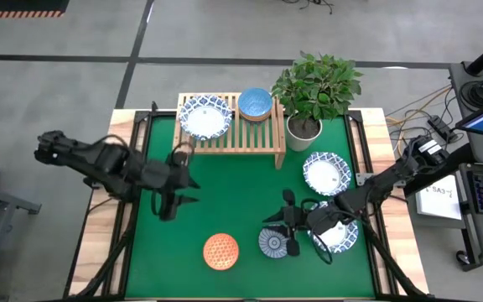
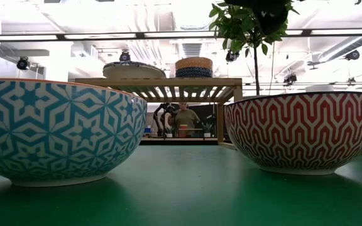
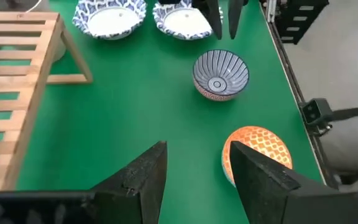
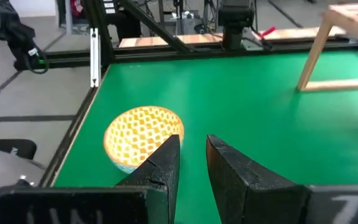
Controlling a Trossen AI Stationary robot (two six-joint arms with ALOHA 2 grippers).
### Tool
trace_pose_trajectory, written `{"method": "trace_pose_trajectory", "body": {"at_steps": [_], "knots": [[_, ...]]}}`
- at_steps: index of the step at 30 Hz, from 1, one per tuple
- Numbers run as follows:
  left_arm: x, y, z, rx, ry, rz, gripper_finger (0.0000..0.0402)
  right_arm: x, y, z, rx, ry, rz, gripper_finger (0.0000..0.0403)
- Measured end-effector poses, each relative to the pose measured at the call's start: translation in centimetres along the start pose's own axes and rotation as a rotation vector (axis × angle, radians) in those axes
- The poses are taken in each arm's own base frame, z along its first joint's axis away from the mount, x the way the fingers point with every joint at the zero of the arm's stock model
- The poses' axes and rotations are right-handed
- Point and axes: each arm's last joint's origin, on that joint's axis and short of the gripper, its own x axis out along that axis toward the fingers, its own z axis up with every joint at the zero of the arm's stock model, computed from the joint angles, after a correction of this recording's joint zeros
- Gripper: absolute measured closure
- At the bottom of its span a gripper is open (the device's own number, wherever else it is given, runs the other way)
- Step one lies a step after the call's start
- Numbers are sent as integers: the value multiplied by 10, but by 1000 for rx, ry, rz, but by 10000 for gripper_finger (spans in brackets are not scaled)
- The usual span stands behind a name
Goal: Place and stack bowls onto a shelf
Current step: Stack the small blue bowl on the small light blue bowl on the shelf
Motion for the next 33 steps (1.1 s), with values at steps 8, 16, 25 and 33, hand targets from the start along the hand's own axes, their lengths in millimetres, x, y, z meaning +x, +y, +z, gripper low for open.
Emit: {"method": "trace_pose_trajectory", "body": {"at_steps": [8, 16, 25, 33], "knots": [[23, -22, -28, 10, -9, 45, 243, 5, 8, 18, 74, 196, -66, 335], [26, -23, -35, -22, -6, 115, 243, 30, 27, 31, 73, 510, -77, 335], [26, -24, -35, -16, -4, 111, 243, 61, 57, 39, 153, 730, 86, 335], [27, -25, -37, -11, 1, 108, 243, 66, 78, 24, 181, 921, 6, 335]]}}
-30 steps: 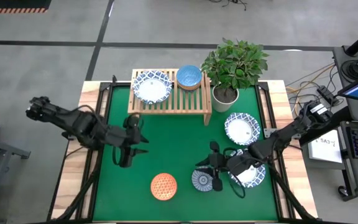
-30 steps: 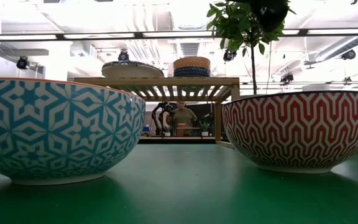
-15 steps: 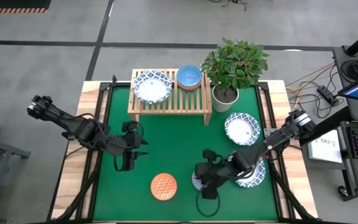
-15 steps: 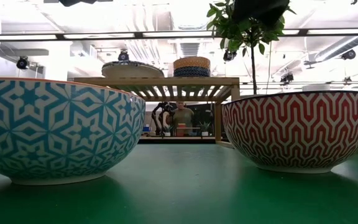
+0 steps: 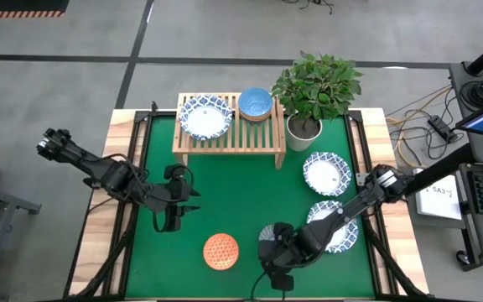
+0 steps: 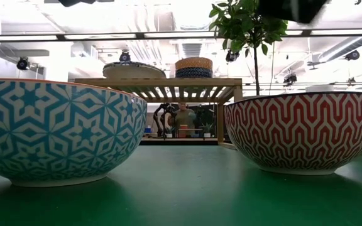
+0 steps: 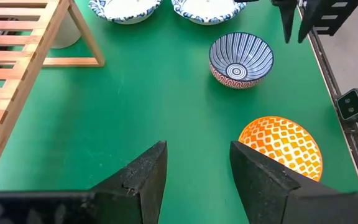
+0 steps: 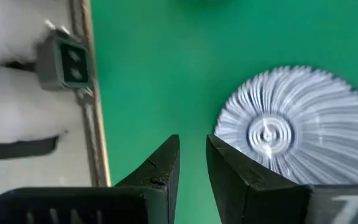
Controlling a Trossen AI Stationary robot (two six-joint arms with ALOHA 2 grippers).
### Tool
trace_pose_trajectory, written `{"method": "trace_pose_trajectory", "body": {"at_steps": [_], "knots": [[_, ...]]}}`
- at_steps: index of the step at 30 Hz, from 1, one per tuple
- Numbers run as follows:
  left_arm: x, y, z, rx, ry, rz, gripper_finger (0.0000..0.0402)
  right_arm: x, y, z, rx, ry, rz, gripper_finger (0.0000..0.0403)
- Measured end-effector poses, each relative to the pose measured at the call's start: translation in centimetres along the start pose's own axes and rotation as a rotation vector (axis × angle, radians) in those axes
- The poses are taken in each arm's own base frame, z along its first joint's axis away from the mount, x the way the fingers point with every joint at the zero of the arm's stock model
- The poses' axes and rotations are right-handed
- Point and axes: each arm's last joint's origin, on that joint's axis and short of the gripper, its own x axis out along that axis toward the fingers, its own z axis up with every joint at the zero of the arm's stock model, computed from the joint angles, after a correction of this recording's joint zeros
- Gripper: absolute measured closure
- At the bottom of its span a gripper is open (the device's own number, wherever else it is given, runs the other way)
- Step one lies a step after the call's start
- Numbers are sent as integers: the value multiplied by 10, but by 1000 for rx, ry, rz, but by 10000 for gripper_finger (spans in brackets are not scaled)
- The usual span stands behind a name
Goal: Place and stack bowls onto a shelf
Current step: Stack the small blue bowl on the small light blue bowl on the shelf
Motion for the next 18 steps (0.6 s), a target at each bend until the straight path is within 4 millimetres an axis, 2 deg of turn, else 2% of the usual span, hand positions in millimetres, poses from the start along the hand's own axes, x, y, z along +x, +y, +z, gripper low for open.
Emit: {"method": "trace_pose_trajectory", "body": {"at_steps": [7, 14, 18], "knots": [[7, 0, -8, 5, 26, 9, 243, 23, 15, -6, 11, 71, -21, 335], [8, 0, -8, 1, 21, 8, 243, 46, 9, -7, 22, 131, -85, 335], [8, 0, -8, 1, 21, 7, 243, 51, 7, -6, 23, 134, -93, 335]]}}
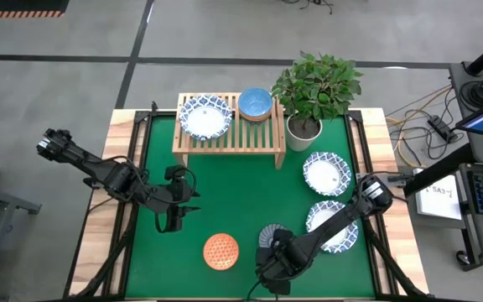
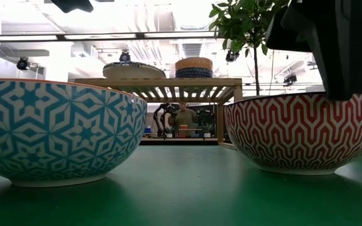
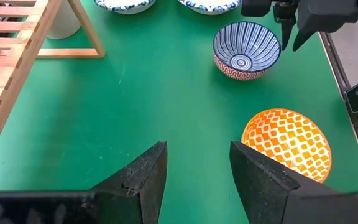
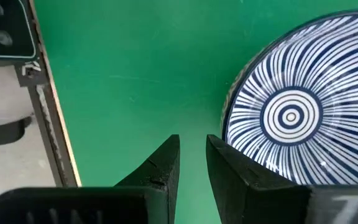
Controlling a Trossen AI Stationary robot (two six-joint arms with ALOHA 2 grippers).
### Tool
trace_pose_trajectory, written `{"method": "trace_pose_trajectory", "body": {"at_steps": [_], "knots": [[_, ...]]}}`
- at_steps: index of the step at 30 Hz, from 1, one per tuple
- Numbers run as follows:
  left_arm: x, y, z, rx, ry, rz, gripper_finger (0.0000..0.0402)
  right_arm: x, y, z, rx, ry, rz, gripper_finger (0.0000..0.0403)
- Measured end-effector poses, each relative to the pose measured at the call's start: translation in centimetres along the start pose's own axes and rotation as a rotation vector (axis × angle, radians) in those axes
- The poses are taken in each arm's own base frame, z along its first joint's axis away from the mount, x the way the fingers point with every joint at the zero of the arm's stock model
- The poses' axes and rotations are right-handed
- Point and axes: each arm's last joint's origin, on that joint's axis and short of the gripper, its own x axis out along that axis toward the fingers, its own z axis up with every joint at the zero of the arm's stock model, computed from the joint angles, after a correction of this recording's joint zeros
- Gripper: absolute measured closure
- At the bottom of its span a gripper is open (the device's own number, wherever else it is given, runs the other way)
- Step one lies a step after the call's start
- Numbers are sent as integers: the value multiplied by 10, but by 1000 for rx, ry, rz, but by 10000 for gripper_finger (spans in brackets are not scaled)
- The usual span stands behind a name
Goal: Place and stack bowls onto a shelf
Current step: Stack the small blue bowl on the small light blue bowl on the shelf
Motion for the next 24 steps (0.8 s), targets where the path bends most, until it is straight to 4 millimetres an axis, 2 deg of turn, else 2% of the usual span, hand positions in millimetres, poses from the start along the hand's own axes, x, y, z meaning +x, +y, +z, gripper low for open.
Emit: {"method": "trace_pose_trajectory", "body": {"at_steps": [8, 15, 18, 24], "knots": [[0, 0, 0, 5, 0, 0, 243, 4, -2, 3, -37, -43, -55, 338], [0, 0, 0, 5, 0, 0, 243, 11, -6, 7, -43, -34, -67, 385], [0, 0, 0, 9, 0, 0, 243, 11, -6, 7, -52, -34, -68, 393], [-1, 1, -1, 29, 5, 2, 243, -6, -6, 7, -68, -74, -44, 394]]}}
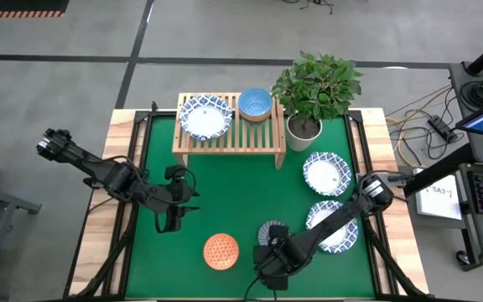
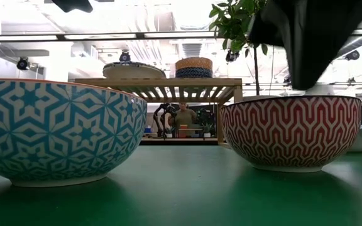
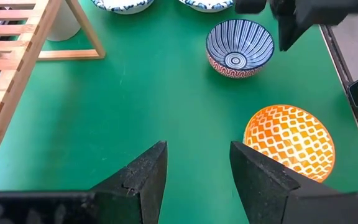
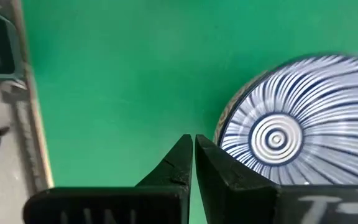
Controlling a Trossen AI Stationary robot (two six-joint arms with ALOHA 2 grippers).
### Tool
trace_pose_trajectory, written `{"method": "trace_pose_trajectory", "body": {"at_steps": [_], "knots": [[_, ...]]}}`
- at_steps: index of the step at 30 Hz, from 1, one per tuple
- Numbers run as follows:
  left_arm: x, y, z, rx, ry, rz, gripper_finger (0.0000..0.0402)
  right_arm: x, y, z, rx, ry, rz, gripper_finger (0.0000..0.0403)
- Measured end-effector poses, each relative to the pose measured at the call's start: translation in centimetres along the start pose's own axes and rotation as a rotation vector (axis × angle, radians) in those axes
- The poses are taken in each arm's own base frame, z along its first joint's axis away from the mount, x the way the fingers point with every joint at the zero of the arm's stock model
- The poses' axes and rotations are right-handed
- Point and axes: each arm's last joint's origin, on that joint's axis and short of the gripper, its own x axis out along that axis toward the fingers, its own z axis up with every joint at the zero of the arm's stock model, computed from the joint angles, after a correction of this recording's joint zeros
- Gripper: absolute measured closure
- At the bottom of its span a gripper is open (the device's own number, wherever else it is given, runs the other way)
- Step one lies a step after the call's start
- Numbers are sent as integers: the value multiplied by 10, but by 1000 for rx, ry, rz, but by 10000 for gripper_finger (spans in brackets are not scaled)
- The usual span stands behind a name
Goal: Place and stack bowls onto a shelf
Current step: Stack the small blue bowl on the small light blue bowl on the shelf
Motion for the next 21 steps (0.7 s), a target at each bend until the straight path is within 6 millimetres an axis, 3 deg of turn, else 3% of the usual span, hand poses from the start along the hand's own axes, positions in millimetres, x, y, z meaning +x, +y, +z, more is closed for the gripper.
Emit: {"method": "trace_pose_trajectory", "body": {"at_steps": [9, 14, 21], "knots": [[-5, 4, 0, 21, -27, 43, 243, -38, -10, 9, 3, -150, 9, 394], [-5, 3, 0, 27, -28, 45, 243, -34, -10, 9, -5, -141, 0, 376], [-6, 3, 0, 31, -27, 41, 243, -13, -11, 9, 45, -84, -34, 277]]}}
